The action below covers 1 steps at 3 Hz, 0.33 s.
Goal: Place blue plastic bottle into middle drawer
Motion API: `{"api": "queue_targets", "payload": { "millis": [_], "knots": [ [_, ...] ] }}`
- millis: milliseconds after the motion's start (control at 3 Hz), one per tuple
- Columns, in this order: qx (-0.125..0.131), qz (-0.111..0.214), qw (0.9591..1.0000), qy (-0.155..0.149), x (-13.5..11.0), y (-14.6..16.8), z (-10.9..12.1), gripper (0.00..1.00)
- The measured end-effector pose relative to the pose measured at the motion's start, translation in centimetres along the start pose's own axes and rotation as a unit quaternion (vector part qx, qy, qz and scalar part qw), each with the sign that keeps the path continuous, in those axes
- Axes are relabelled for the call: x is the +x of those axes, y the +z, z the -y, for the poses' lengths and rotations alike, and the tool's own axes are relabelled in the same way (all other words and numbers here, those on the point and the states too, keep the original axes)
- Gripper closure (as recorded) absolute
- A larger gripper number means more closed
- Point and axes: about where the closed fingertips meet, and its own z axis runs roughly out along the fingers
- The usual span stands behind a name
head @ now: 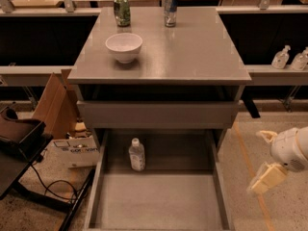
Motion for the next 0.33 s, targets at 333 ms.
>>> {"api": "queue_targets", "payload": {
  "millis": [333],
  "knots": [
    [0.061, -0.021, 0.9979, 0.0, -0.9, -5.67, -2.2, 0.0]
  ]
}}
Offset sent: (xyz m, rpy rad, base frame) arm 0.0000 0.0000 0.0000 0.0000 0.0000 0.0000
